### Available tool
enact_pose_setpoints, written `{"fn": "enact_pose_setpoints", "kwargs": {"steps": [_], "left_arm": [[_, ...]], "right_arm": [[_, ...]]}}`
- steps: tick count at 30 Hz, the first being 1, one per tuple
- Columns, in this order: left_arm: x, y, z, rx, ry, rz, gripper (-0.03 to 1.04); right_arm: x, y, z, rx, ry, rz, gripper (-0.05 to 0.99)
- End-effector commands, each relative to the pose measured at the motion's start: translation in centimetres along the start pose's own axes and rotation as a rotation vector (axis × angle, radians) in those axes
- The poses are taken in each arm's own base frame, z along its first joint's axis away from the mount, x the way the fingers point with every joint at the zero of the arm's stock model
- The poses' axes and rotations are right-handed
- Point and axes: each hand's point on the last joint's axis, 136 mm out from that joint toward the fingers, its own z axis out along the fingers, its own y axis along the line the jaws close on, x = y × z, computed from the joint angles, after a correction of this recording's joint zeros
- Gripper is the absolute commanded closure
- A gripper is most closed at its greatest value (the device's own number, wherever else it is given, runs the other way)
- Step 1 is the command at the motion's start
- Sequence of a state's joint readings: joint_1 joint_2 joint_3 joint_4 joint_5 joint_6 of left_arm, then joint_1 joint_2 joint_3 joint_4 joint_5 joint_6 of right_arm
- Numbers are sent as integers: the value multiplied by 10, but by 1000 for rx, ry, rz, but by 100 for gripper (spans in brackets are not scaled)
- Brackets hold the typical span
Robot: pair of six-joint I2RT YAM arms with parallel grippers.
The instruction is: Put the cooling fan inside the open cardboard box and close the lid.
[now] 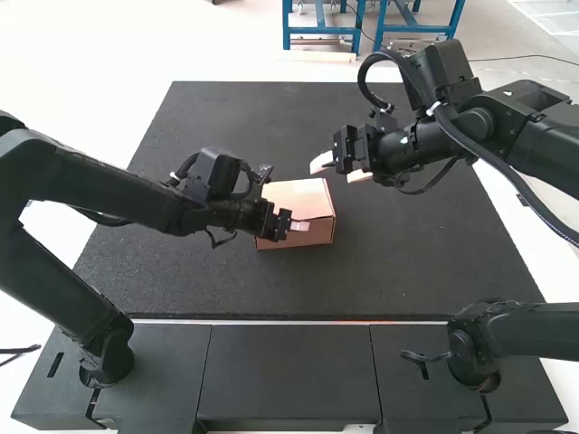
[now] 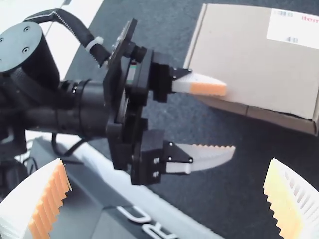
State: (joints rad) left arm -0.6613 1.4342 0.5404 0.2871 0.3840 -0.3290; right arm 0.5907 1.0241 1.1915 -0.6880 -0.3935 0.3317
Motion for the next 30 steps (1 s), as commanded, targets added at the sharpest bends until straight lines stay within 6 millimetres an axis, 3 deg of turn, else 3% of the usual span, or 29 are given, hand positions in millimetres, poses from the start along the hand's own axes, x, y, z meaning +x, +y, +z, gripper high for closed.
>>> {"fn": "enact_pose_setpoints", "kwargs": {"steps": [1, 4, 8, 14, 16, 19, 21, 22, 25, 28, 30], "left_arm": [[17, 1, 2, 0, 43, -10, 12], [4, 0, -2, 1, 8, -3, 10], [-30, -2, -18, -10, -92, 23, 10], [-87, 2, -64, -103, -265, 118, 4], [-107, 12, -90, -175, -334, 155, 4], [-131, 42, -142, -339, -460, 184, 4], [-139, 59, -176, -428, -529, 184, 4], [-141, 70, -194, -497, -556, 196, 4], [-142, 94, -248, -683, -665, 201, 4], [-139, 102, -297, -826, -781, 234, 4], [-131, 105, -318, -899, -828, 252, 4]], "right_arm": [[-6, 3, -11, -15, -38, 12, 3], [-9, 0, -12, -9, -51, 16, 3], [-17, -8, -15, 31, -97, 16, 2], [-43, -32, -27, 143, -265, -69, 2], [-51, -40, -35, 201, -332, -168, 2], [-75, -74, -76, 472, -525, -216, 3], [-76, -79, -91, 531, -581, -289, 2], [-81, -96, -110, 662, -650, -292, 2], [-73, -110, -134, 726, -774, -278, 2], [-62, -132, -166, 825, -961, -213, 2], [-53, -143, -183, 874, -1071, -188, 2]]}}
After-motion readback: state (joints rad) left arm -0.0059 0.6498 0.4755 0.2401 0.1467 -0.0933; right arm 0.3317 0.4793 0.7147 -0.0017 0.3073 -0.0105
